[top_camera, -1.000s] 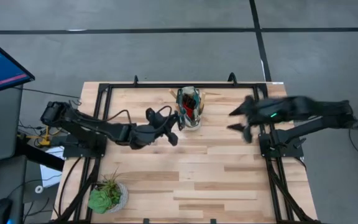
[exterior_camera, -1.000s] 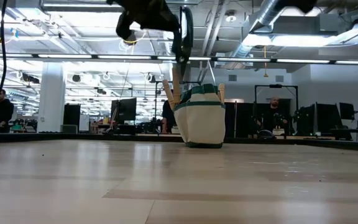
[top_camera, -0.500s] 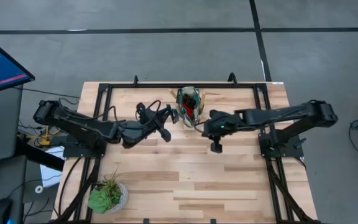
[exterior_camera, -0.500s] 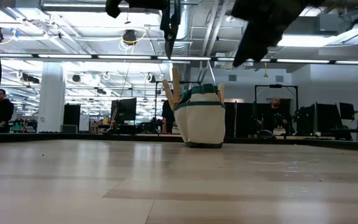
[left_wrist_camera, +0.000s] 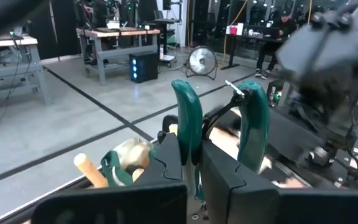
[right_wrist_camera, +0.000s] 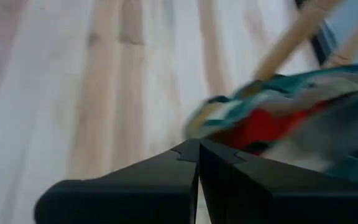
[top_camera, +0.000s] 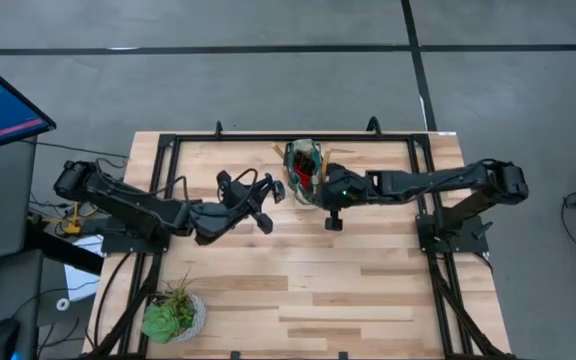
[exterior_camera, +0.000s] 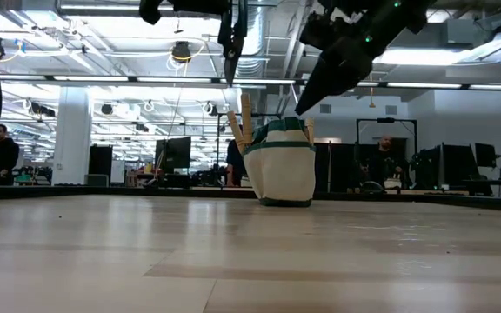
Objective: Pick & Place Garden tools in Gardening bag
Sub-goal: Put the shear scissors into the gardening bag
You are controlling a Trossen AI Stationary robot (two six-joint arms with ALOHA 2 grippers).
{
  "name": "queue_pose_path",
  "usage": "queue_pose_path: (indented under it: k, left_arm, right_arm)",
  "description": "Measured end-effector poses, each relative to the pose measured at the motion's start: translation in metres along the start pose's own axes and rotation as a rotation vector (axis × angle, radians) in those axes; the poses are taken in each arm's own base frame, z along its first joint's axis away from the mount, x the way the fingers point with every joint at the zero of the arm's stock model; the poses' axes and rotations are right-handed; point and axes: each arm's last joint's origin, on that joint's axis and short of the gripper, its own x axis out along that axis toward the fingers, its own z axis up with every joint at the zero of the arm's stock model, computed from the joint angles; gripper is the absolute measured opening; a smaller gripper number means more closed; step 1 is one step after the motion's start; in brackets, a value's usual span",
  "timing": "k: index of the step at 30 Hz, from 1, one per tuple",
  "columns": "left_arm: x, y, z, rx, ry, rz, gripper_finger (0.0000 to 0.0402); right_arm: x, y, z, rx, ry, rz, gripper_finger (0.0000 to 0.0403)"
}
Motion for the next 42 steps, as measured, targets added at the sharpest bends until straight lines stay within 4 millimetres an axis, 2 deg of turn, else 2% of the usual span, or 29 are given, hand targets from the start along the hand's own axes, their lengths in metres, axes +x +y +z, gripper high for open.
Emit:
queue_pose_path:
  k: [8,14,17,27,30,37,42]
  left_arm:
    - [0.000,0.000,-0.002,-0.007,0.000,0.000,0.0001]
    - [0.000,0.000,-0.002,-0.011,-0.001,0.000,0.0001]
    - [0.000,0.000,-0.002,-0.011,-0.001,0.000,0.0001]
    - [0.000,0.000,-0.001,-0.016,-0.003,0.000,0.0001]
    - [0.000,0.000,-0.001,-0.020,-0.005,-0.001,0.0001]
    - [0.000,0.000,-0.001,-0.041,-0.006,-0.001,0.0001]
    - [0.001,0.001,-0.001,-0.041,-0.007,0.004,0.0001]
  right_arm:
    - [0.003,-0.030,-0.007,0.050,0.021,-0.032,0.0000]
    - [-0.016,-0.018,0.002,0.010,-0.064,0.049,0.0000]
    - [-0.018,-0.011,0.005,-0.021,-0.080,0.070,0.0000]
    - [0.022,0.001,-0.007,-0.051,0.034,0.116,0.0000]
    - [0.030,0.001,-0.010,-0.078,0.068,0.070,0.0000]
    - [0.032,-0.008,-0.010,-0.068,0.053,0.025,0.0000]
    - [0.020,-0.011,-0.004,-0.062,0.014,0.014,0.0000]
